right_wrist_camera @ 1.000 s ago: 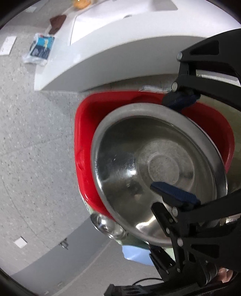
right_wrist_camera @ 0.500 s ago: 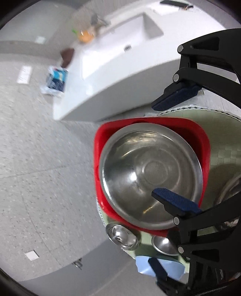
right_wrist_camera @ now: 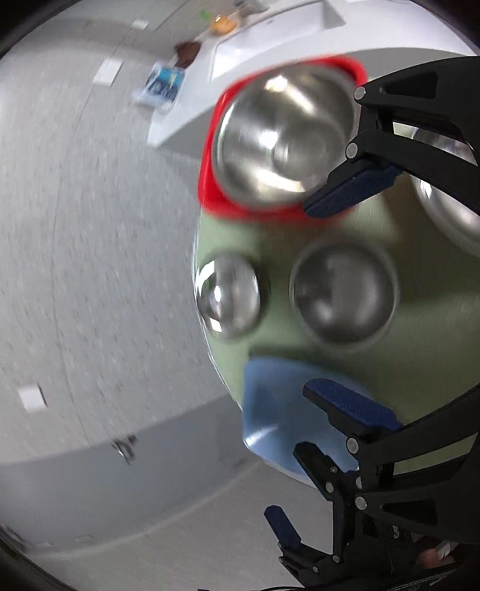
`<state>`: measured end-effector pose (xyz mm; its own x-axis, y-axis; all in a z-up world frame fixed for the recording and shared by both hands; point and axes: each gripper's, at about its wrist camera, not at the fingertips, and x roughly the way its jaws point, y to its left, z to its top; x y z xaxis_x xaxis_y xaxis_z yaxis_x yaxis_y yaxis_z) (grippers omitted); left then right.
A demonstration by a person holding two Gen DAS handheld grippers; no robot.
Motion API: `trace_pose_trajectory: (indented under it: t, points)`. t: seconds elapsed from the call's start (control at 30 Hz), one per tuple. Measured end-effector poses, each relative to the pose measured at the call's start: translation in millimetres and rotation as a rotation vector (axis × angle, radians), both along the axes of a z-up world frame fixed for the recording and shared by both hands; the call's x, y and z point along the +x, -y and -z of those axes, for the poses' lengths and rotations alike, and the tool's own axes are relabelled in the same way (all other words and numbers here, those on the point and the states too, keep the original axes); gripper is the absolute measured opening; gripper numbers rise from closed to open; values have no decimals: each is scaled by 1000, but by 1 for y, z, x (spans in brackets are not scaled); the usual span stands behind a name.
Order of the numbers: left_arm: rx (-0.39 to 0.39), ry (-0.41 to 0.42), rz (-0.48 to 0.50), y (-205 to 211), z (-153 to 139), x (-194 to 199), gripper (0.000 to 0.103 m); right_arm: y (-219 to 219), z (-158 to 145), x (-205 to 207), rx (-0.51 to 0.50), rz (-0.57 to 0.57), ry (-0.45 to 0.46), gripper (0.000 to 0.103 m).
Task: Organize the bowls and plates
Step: 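Move both grippers to the light blue plate and grasp its edge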
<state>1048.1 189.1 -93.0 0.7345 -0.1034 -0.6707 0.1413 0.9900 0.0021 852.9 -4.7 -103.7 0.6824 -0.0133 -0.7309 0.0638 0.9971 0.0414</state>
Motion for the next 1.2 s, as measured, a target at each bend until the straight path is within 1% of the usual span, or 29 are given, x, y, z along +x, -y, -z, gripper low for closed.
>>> trace_pose_trajectory:
  t: [0.03, 0.17, 0.23, 0.3, 0.4, 0.47, 0.53, 0.6, 0.7, 0.77, 0.8, 0.87, 0.9, 0.93, 0.97, 1.0, 1.03, 1.1, 1.2]
  points:
    - [-3, -8, -31, -16, 7, 0, 102, -11, 3, 9, 3, -19, -14, 91]
    - [-18, -66, -92, -49, 26, 5, 101, -46, 21, 37, -22, -82, -57, 91]
    - [-38, -99, -106, -58, 35, 13, 100, -54, 32, 51, -35, -101, -71, 91]
    - [-61, -121, -108, -66, 48, 18, 95, -59, 45, 67, -51, -106, -103, 91]
    - [-70, -173, -97, -69, 64, 28, 81, -62, 57, 81, -62, -108, -131, 91]
    - [-85, -205, -82, -74, 71, 36, 66, -62, 62, 91, -67, -111, -145, 91]
    - [-85, -237, -72, -77, 81, 40, 59, -62, 68, 101, -76, -110, -163, 91]
    - [-120, -244, -56, -77, 83, 49, 58, -61, 72, 107, -79, -112, -174, 90]
    - [-139, -243, -49, -89, 89, 63, 52, -64, 77, 111, -74, -123, -187, 87]
    - [-140, -246, -42, -89, 91, 65, 44, -67, 80, 113, -75, -135, -200, 82]
    - [-136, -248, -40, -91, 93, 66, 40, -69, 82, 113, -72, -142, -205, 77]
    - [-134, -241, -42, -92, 92, 63, 39, -73, 83, 113, -59, -160, -211, 67]
    - [-127, -239, -40, -93, 91, 63, 38, -75, 85, 112, -55, -172, -218, 58]
    - [-120, -235, -42, -92, 90, 64, 36, -75, 86, 114, -53, -180, -221, 52]
    - [-114, -223, -48, -89, 89, 62, 32, -77, 88, 113, -46, -190, -226, 50]
    - [-114, -211, -50, -88, 87, 61, 29, -77, 88, 112, -40, -197, -227, 43]
    - [-113, -206, -52, -88, 85, 60, 29, -79, 89, 110, -35, -204, -226, 38]
    - [-122, -214, -55, -87, 86, 60, 29, -78, 88, 108, -32, -203, -217, 37]
    - [-147, -203, -61, -87, 84, 52, 28, -73, 84, 104, -6, -208, -195, 32]
